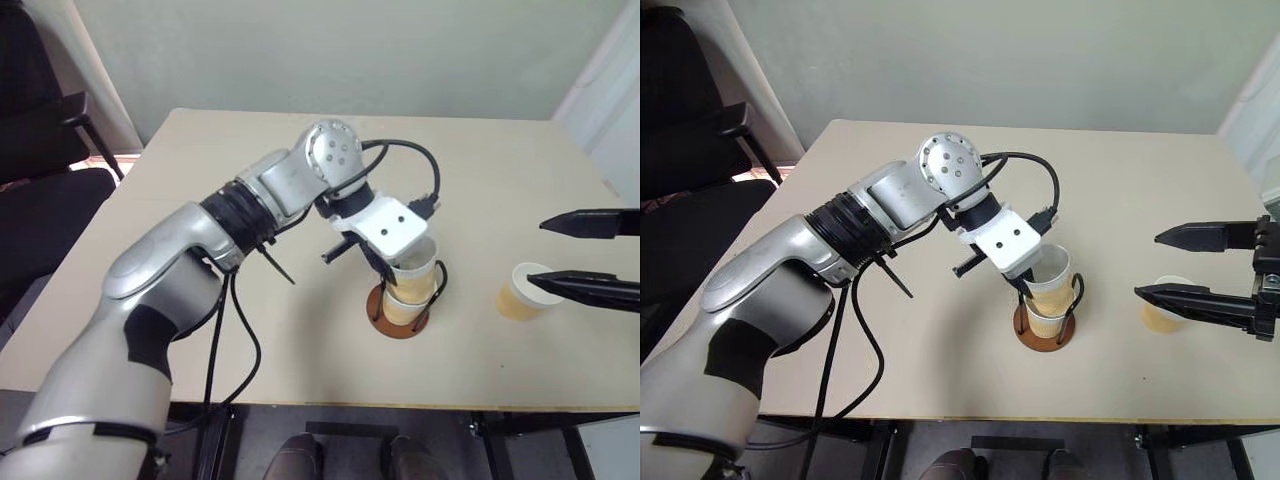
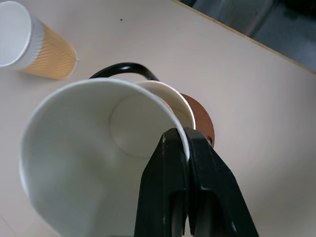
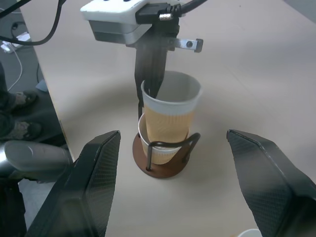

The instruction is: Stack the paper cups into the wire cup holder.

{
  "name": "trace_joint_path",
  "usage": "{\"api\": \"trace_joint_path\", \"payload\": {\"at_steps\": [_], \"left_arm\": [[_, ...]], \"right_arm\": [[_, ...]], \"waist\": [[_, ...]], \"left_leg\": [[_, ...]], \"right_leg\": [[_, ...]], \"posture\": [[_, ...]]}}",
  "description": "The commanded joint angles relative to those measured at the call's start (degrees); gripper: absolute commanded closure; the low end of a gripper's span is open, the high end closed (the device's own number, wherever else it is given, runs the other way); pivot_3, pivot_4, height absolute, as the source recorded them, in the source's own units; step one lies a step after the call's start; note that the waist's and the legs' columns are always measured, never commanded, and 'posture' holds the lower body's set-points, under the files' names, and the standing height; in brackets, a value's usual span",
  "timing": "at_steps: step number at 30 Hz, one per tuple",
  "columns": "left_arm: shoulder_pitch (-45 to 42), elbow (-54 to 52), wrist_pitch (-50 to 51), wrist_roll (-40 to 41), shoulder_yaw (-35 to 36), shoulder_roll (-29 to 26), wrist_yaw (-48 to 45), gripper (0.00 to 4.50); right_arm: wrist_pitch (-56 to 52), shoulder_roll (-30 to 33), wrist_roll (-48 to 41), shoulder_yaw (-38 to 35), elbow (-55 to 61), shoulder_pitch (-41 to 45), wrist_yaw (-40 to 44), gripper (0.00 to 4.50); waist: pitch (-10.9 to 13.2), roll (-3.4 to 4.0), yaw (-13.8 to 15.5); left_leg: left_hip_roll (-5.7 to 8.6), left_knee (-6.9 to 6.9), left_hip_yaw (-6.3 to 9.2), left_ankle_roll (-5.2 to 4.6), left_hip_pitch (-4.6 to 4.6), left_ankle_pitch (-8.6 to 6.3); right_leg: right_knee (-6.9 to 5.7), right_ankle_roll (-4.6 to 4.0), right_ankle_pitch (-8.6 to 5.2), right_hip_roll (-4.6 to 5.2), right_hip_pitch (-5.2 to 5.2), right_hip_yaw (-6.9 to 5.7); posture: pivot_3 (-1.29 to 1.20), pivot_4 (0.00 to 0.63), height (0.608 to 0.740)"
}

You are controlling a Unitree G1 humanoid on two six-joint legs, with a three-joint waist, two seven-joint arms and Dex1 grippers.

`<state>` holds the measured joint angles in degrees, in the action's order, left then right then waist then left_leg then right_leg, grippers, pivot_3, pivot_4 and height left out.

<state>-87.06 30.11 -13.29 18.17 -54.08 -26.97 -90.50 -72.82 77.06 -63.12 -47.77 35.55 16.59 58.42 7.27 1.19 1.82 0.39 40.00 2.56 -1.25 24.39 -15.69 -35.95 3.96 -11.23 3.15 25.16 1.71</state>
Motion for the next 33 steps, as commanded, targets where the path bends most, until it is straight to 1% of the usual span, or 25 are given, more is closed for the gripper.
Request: {"api": "trace_joint_path", "payload": {"at_steps": [1, 5, 7, 9, 10, 13, 16, 18, 22, 25, 26, 27, 33], "left_arm": [[-0.83, -0.17, -0.23, -0.23, 3.51, 0.49, -2.00, 3.12], [-1.16, 0.14, 1.05, -0.15, 6.57, 1.63, -2.00, 1.73], [-1.76, 0.32, 3.79, 0.96, 8.91, 2.46, -2.00, 1.04], [-2.57, 1.36, 6.36, 2.15, 11.62, 2.88, -2.00, 0.26], [-2.83, 1.66, 8.16, 3.08, 12.76, 2.81, -2.00, 0.05], [-2.52, 2.78, 11.35, 4.37, 15.37, 1.48, -2.00, 0.05], [-1.05, 3.72, 12.24, 3.52, 17.66, -0.14, -2.00, 0.05], [0.45, 3.83, 12.59, 3.34, 18.70, -2.49, -2.00, 0.05], [3.24, 2.92, 14.91, 2.38, 21.39, -6.34, -2.00, 0.05], [4.97, 2.42, 16.99, 0.97, 23.89, -8.07, -2.00, 0.00], [5.59, 2.29, 17.48, 0.38, 24.70, -8.56, -2.00, 0.00], [6.01, 2.05, 17.90, -0.16, 25.33, -8.70, -2.00, 0.00], [10.12, -0.85, 19.92, -3.29, 29.27, -9.73, -1.34, 0.00]], "right_arm": [[2.65, 0.17, 1.35, -0.24, -0.29, -0.59, -0.23, 0.94], [4.45, -0.06, 2.30, 1.06, -0.87, -1.25, -1.14, 0.94], [4.82, -1.19, 0.86, 2.36, -2.02, 0.22, -3.89, 0.94], [4.35, -1.46, 2.23, 4.90, -2.98, -0.12, -6.73, 0.94], [3.95, -1.36, 3.22, 6.31, -3.39, -0.65, -7.89, 0.94], [5.30, -0.31, 7.73, 10.56, -4.19, -3.86, -8.39, 0.94], [11.36, 2.38, 17.03, 15.08, -4.79, -9.85, -6.40, 0.94], [16.71, 4.88, 23.51, 19.51, -6.29, -13.59, -4.60, 0.94], [26.65, 7.85, 33.22, 26.73, -12.22, -16.75, -1.41, 0.94], [31.42, 7.75, 36.95, 30.61, -15.87, -15.77, 0.32, 0.34], [32.18, 7.39, 37.45, 31.90, -16.60, -14.65, 0.59, 0.03], [32.74, 7.07, 37.87, 32.74, -17.22, -13.80, 0.94, 0.01], [36.12, 4.38, 43.43, 44.08, -21.03, -4.02, 2.50, 0.01]], "waist": [[0.00, 0.00, -0.01], [-0.01, 0.02, 0.00], [-0.01, 0.02, -0.01], [-0.01, 0.02, -0.02], [-0.01, 0.02, -0.01], [-0.02, 0.03, -0.02], [-0.07, 0.12, -0.02], [-0.10, 0.18, -0.04], [-0.10, 0.18, -0.06], [-0.10, 0.18, 0.00], [-0.10, 0.18, -0.02], [-0.10, 0.18, -0.05], [-0.10, 0.17, -0.21]], "left_leg": [[0.00, 0.03, -0.02, -0.02, -0.01, -0.02], [0.00, 0.05, -0.02, -0.03, -0.05, -0.03], [0.00, 0.06, -0.03, -0.03, -0.06, -0.03], [0.00, 0.08, -0.06, -0.05, -0.09, -0.04], [0.00, 0.08, -0.06, -0.05, -0.11, -0.04], [-0.02, 0.07, -0.07, -0.04, -0.14, -0.04], [-0.02, 0.06, -0.09, -0.04, -0.16, -0.04], [-0.02, 0.06, -0.08, -0.04, -0.16, -0.04], [-0.03, 0.08, -0.06, -0.03, -0.18, -0.05], [-0.02, 0.10, -0.06, -0.03, -0.17, -0.05], [-0.02, 0.10, -0.06, -0.04, -0.16, -0.06], [-0.02, 0.10, -0.08, -0.04, -0.17, -0.06], [-0.02, 0.11, -0.09, -0.05, -0.23, -0.06]], "right_leg": [[0.00, 0.02, 0.01, 0.00, -0.02, 0.01], [0.00, 0.04, 0.02, 0.01, -0.08, 0.01], [0.00, 0.05, 0.03, 0.01, -0.10, 0.01], [0.01, 0.08, 0.04, 0.01, -0.14, 0.03], [0.01, 0.08, 0.05, 0.01, -0.16, 0.02], [0.01, 0.10, 0.06, 0.01, -0.17, 0.02], [0.01, 0.11, 0.05, 0.02, -0.18, 0.03], [0.01, 0.11, 0.05, 0.02, -0.18, 0.03], [0.00, 0.13, 0.06, 0.02, -0.19, 0.05], [0.02, 0.15, 0.07, 0.02, -0.19, 0.04], [0.02, 0.15, 0.07, 0.02, -0.19, 0.04], [0.03, 0.15, 0.07, 0.02, -0.19, 0.05], [0.02, 0.15, 0.07, 0.01, -0.22, 0.05]], "posture": [[0.00, 0.150, 0.740], [0.00, 0.150, 0.740], [0.00, 0.150, 0.740], [0.00, 0.150, 0.740], [0.00, 0.150, 0.740], [0.00, 0.150, 0.740], [0.00, 0.150, 0.740], [0.00, 0.150, 0.740], [0.00, 0.150, 0.740], [0.00, 0.150, 0.740], [0.00, 0.150, 0.740], [0.00, 0.150, 0.740], [0.00, 0.150, 0.740]]}}
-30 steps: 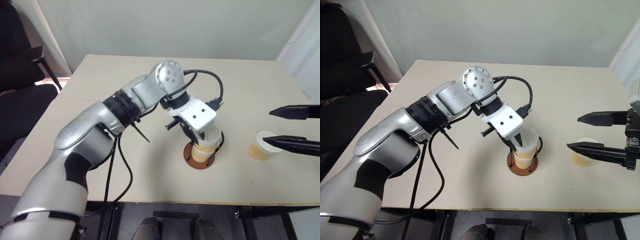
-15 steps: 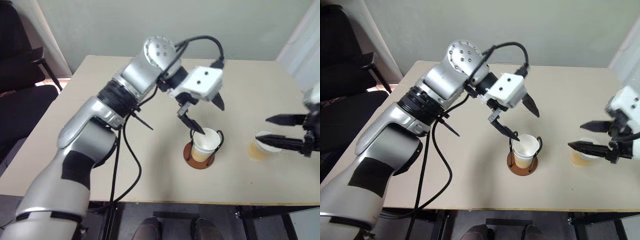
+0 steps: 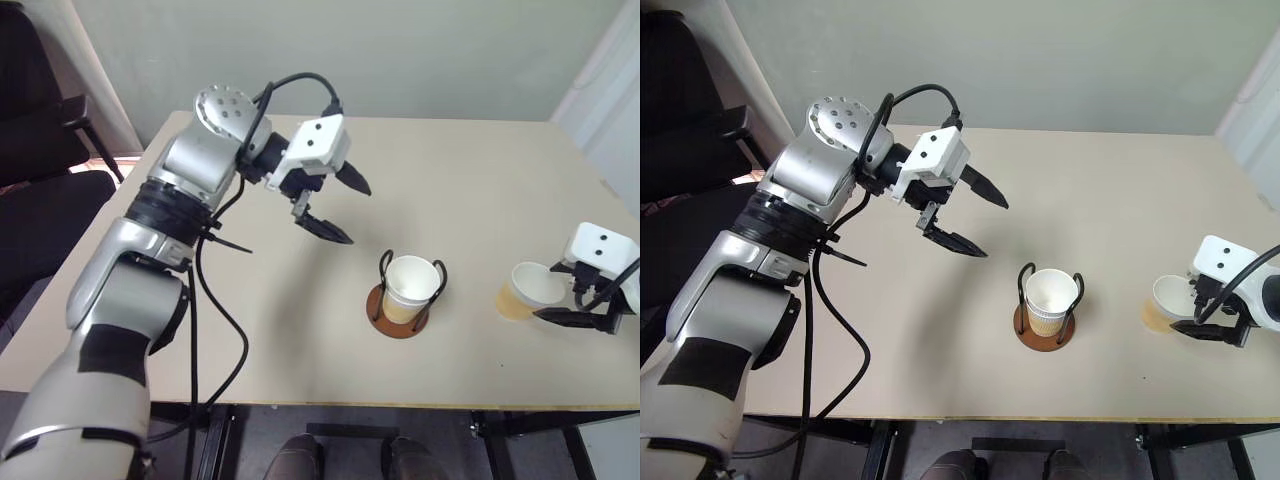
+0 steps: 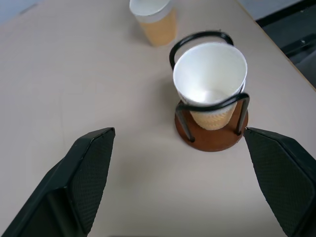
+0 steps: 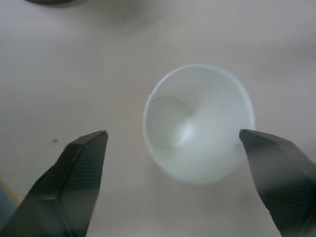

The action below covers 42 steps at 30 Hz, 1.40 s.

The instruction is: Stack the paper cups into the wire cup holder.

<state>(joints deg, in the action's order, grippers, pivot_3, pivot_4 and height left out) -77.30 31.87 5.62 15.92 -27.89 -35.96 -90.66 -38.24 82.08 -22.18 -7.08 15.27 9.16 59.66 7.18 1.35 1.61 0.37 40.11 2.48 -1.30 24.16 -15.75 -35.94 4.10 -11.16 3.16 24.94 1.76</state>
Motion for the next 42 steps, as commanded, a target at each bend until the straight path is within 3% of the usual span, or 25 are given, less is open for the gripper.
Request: {"api": "trace_joint_path", "payload": {"at_steps": [1, 9, 12, 23, 24, 31, 35, 39, 42], "left_arm": [[0.80, -3.07, 1.16, -1.42, 3.46, -0.72, -1.21, 0.00], [3.47, -6.34, 2.69, -3.06, 5.70, -0.55, -1.73, 0.00], [4.00, -6.65, 2.53, -3.60, 5.92, -0.48, -1.76, 0.00], [4.98, -7.46, 2.61, -4.53, 6.52, -0.10, -1.84, 0.00], [5.04, -7.48, 2.58, -4.56, 6.57, -0.11, -1.84, 0.00], [5.72, -8.28, 2.85, -4.49, 7.01, 0.07, -1.80, 0.00], [6.04, -8.60, 2.75, -4.45, 6.81, 0.17, -1.84, 0.00], [6.18, -8.53, 2.41, -4.46, 6.46, 0.61, -1.84, 0.00], [5.99, -8.44, 2.22, -4.21, 6.01, 0.82, -1.84, 0.00]], "right_arm": [[1.62, -1.09, 3.12, 4.56, -1.06, 4.69, 1.66, 0.01], [3.22, -3.30, 8.75, 11.57, -3.15, 8.35, 5.17, 0.01], [4.50, -4.14, 10.76, 12.65, -3.73, 8.67, 5.59, 0.53], [5.44, -4.46, 12.14, 10.68, -3.57, 8.53, 7.90, 4.34], [5.32, -4.19, 11.93, 10.21, -3.28, 8.36, 8.18, 4.47], [3.81, -0.65, 8.78, 3.48, -0.14, 10.41, 11.95, 4.47], [-1.31, 0.45, 1.40, 4.88, 5.29, 29.83, 17.64, 4.47], [-8.56, -5.24, -1.51, 13.69, 9.69, 48.69, 21.89, 4.47], [-10.90, -10.33, -1.50, 19.84, 11.83, 56.34, 24.44, 4.47]], "waist": [[0.00, 0.00, 0.02], [0.00, 0.00, 0.05], [0.00, 0.00, 0.00], [0.00, 0.00, -0.02], [0.00, 0.00, -0.02], [0.00, 0.03, -0.04], [0.02, 0.08, -0.46], [-0.03, -0.13, -0.92], [-0.03, -0.19, -1.10]], "left_leg": [[0.00, 0.00, 0.00, 0.00, -0.01, 0.00], [0.00, 0.00, 0.00, -0.01, -0.01, -0.01], [0.00, 0.00, 0.02, -0.01, -0.01, -0.01], [-0.01, -0.02, 0.02, -0.02, -0.05, -0.01], [-0.01, -0.02, 0.03, -0.02, -0.05, -0.01], [-0.01, -0.04, -0.01, -0.02, -0.05, -0.01], [0.00, -0.06, -0.05, 0.00, -0.06, 0.00], [-0.11, -0.13, 0.08, 0.00, -0.11, 0.00], [-0.13, -0.07, 0.24, 0.02, -0.13, -0.03]], "right_leg": [[0.00, 0.00, 0.00, 0.00, 0.00, 0.00], [0.02, 0.00, 0.00, 0.01, -0.02, 0.00], [0.02, -0.01, 0.00, 0.01, -0.02, 0.01], [0.01, -0.06, 0.03, 0.02, -0.05, 0.00], [0.01, -0.06, 0.03, 0.02, -0.05, 0.00], [0.02, -0.06, 0.03, 0.02, -0.06, 0.02], [0.00, -0.10, 0.03, 0.01, 0.00, 0.05], [0.00, -0.35, -0.11, -0.07, -0.03, -0.08], [0.01, -0.44, -0.16, -0.11, -0.04, -0.13]], "posture": [[0.00, 0.150, 0.740], [0.00, 0.150, 0.740], [0.00, 0.150, 0.740], [0.00, 0.150, 0.740], [0.00, 0.150, 0.740], [0.00, 0.150, 0.740], [0.00, 0.150, 0.740], [0.00, 0.150, 0.740], [0.00, 0.150, 0.740]]}}
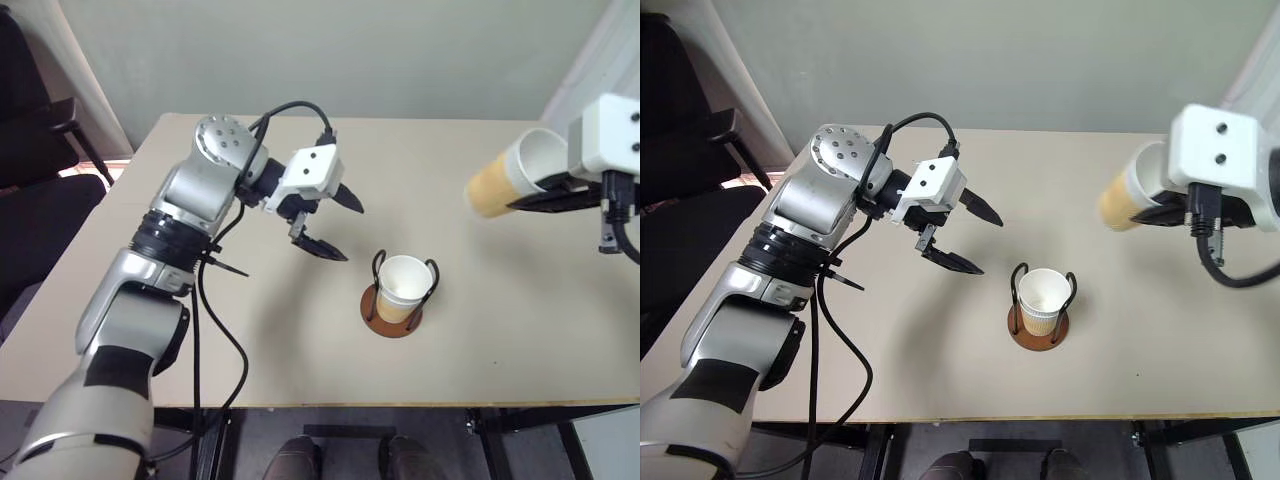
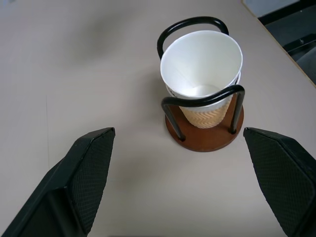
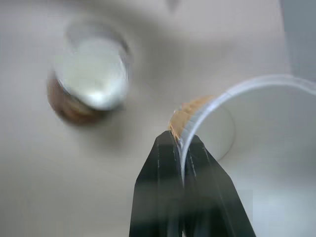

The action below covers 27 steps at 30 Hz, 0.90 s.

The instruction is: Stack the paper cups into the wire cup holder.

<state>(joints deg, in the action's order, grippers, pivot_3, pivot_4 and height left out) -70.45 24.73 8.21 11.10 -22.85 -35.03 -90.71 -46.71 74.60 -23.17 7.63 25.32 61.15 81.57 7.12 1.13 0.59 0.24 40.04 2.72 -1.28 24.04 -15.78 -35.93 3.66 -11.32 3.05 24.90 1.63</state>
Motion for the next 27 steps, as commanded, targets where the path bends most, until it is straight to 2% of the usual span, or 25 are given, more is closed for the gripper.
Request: {"api": "trace_joint_path", "payload": {"at_steps": [1, 6, 12, 22, 27], "left_arm": [[-0.98, -1.37, -0.25, 0.88, 0.89, -0.14, -1.79, 0.00], [-1.46, -1.26, -0.09, 1.22, 0.91, -0.46, -1.79, 0.00], [-1.20, -1.61, 0.28, 1.10, 1.25, -1.02, -1.79, 0.00], [-1.05, -1.85, 0.45, 0.70, 1.33, -0.91, -1.79, 0.00], [-0.94, -1.85, 0.17, 0.11, 1.41, -0.69, -1.78, 0.00]], "right_arm": [[-2.53, -3.95, -0.04, 6.79, 2.14, 5.30, 3.23, 4.47], [-1.55, -6.73, 2.21, 11.46, 2.36, 5.33, 4.65, 4.47], [1.59, -7.53, 4.79, 14.33, 3.66, 1.41, 5.34, 4.47], [9.51, -11.06, 14.58, 19.32, 2.28, -2.42, 4.82, 4.47], [2.37, -15.91, 11.13, 16.96, 0.51, 3.58, 5.87, 2.98]], "waist": [[0.03, 0.05, -0.07], [0.04, 0.05, 0.39], [0.04, 0.05, 0.37], [0.04, 0.05, 0.22], [0.04, 0.06, 0.02]], "left_leg": [[0.06, 0.01, -0.02, 0.01, 0.02, 0.01], [0.10, -0.03, 0.07, 0.01, 0.10, 0.01], [0.10, -0.09, 0.06, 0.01, 0.16, 0.00], [0.08, -0.02, 0.03, 0.05, 0.11, 0.02], [0.08, -0.06, -0.02, 0.05, 0.12, 0.02]], "right_leg": [[-0.03, 0.01, 0.01, 0.05, 0.06, 0.04], [0.02, 0.00, -0.01, 0.05, 0.08, -0.05], [0.04, -0.02, -0.02, 0.07, 0.16, -0.04], [-0.07, -0.03, -0.01, 0.08, 0.14, -0.03], [-0.05, -0.03, -0.01, 0.08, 0.19, -0.01]], "posture": [[0.00, 0.150, 0.740], [0.00, 0.150, 0.740], [0.00, 0.150, 0.740], [0.00, 0.150, 0.740], [0.00, 0.150, 0.740]]}}
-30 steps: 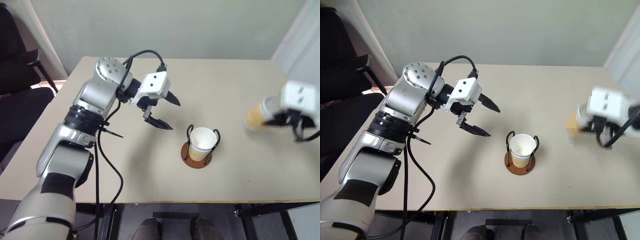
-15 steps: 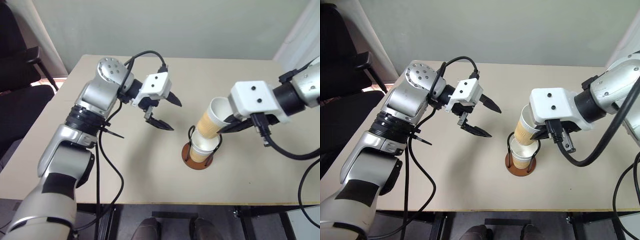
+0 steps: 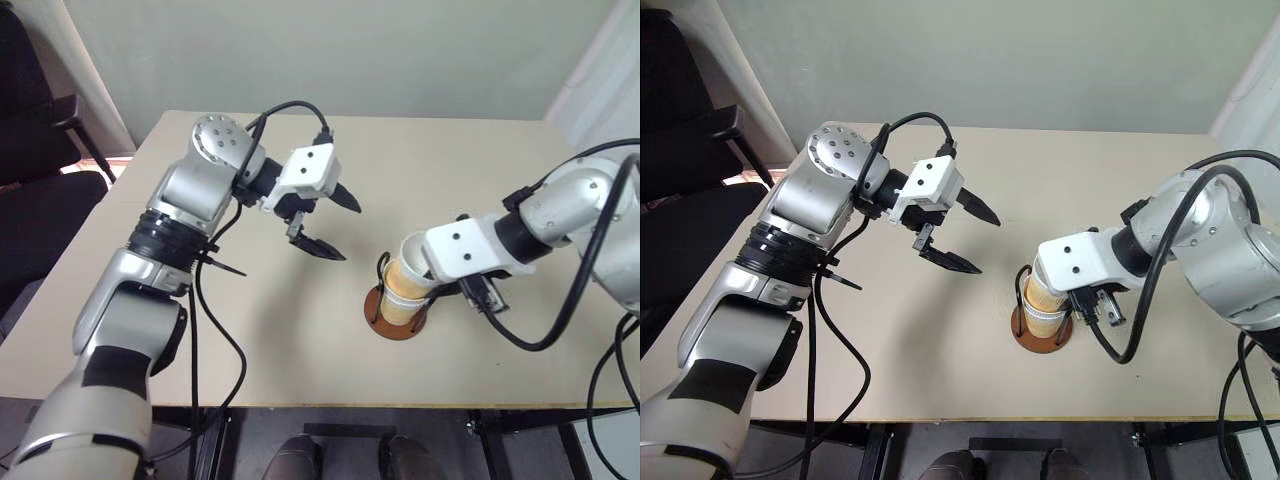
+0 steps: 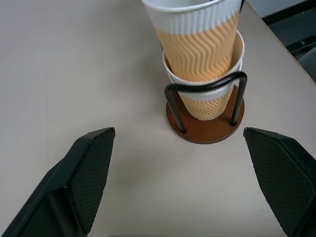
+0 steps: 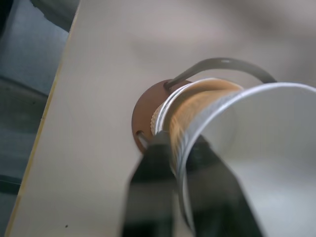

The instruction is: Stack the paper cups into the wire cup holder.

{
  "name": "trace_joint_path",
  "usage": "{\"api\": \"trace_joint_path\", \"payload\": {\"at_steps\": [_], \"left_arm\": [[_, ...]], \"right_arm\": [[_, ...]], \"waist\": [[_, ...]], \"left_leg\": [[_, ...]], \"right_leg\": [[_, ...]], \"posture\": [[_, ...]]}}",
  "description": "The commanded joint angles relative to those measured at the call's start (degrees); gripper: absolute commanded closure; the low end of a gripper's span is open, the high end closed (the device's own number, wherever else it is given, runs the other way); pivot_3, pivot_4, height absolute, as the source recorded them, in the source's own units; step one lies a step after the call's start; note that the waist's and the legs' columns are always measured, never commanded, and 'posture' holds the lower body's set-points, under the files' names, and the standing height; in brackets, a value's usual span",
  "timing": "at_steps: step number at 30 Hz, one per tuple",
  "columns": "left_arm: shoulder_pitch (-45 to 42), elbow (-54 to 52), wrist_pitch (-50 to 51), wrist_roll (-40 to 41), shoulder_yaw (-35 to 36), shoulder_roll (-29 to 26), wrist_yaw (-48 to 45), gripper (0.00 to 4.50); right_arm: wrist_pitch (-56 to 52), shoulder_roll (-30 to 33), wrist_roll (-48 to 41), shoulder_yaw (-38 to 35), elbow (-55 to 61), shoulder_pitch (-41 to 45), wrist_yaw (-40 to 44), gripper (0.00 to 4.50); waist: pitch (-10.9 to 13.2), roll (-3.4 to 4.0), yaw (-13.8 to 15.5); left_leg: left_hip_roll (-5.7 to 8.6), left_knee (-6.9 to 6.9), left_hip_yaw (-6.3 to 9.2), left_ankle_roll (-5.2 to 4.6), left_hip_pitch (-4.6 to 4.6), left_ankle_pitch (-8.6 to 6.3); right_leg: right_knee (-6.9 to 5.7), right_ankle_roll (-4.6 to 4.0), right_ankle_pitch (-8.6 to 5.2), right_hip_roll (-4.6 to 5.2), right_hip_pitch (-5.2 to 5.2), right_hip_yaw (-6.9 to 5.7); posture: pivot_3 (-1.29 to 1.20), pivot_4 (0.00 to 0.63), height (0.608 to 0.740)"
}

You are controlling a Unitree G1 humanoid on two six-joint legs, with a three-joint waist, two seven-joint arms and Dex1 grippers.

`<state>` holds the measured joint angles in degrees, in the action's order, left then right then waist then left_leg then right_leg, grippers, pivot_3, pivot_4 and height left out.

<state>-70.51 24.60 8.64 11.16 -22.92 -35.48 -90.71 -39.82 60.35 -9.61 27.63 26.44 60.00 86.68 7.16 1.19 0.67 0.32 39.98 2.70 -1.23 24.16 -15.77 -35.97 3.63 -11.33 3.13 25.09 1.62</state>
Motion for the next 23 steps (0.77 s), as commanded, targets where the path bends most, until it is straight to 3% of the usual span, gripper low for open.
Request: {"api": "trace_joint_path", "payload": {"at_steps": [1, 5, 9, 11, 15, 19, 23], "left_arm": [[-0.92, -1.67, -0.24, -0.01, 1.51, -0.17, -1.78, 0.00], [-0.90, -1.34, -0.27, -0.38, 1.70, 0.01, -1.77, 0.00], [-0.01, -0.06, -0.05, -1.06, 2.84, -0.84, -0.40, 0.00], [0.52, 1.19, 1.02, -0.85, 4.25, -1.25, 1.23, 0.00], [4.10, 1.72, 4.27, -0.72, 8.27, -3.83, 5.46, 0.00], [9.73, -1.62, 8.80, 0.16, 13.06, -7.57, 9.73, 0.00], [14.50, -4.62, 13.27, 0.86, 16.39, -9.84, 13.39, 0.00]], "right_arm": [[-6.55, -2.40, -3.35, -3.88, -1.49, 6.27, 0.66, 2.68], [-13.99, -3.17, -7.09, -8.11, -6.06, 12.08, -0.33, 1.38], [-21.03, 1.36, -9.75, -16.31, -7.95, 10.82, -3.44, 1.38], [-22.17, 4.58, -9.84, -21.49, -7.89, 6.13, -6.50, 1.38], [-19.66, 10.27, -6.55, -35.59, -8.01, -11.23, -14.06, 1.38], [-20.71, 8.94, -6.37, -48.55, -4.86, -27.41, -18.71, 1.38], [-20.48, 5.67, -7.23, -53.59, -1.65, -35.54, -23.67, 1.38]], "waist": [[0.00, 0.00, -0.09], [0.00, 0.00, 0.06], [0.00, 0.00, 0.20], [0.01, -0.01, 0.49], [0.01, -0.02, 0.54], [0.04, 0.03, 0.47], [0.04, 0.03, 0.22]], "left_leg": [[-0.01, 0.01, 0.00, 0.00, 0.00, 0.00], [0.00, -0.02, 0.04, 0.00, 0.04, 0.00], [0.02, -0.04, 0.08, -0.02, 0.10, -0.01], [0.02, -0.10, 0.10, -0.01, 0.14, -0.02], [0.00, -0.15, 0.05, 0.10, 0.06, -0.07], [0.00, -0.30, -0.07, 0.24, 0.03, 0.01], [-0.06, -0.36, -0.13, 0.36, -0.15, 0.08]], "right_leg": [[0.00, 0.00, 0.00, 0.00, 0.01, 0.00], [0.04, -0.08, -0.05, -0.01, 0.04, -0.02], [0.09, -0.13, -0.08, 0.00, 0.04, -0.04], [0.13, -0.15, -0.09, 0.00, 0.06, -0.06], [0.09, -0.14, -0.13, 0.00, 0.03, -0.02], [-0.01, -0.10, -0.13, -0.02, 0.12, 0.02], [-0.15, -0.11, -0.13, -0.08, 0.10, 0.06]], "posture": [[0.00, 0.150, 0.740], [0.00, 0.150, 0.740], [0.00, 0.150, 0.740], [0.00, 0.150, 0.740], [0.00, 0.150, 0.740], [0.00, 0.150, 0.740], [0.00, 0.150, 0.740]]}}
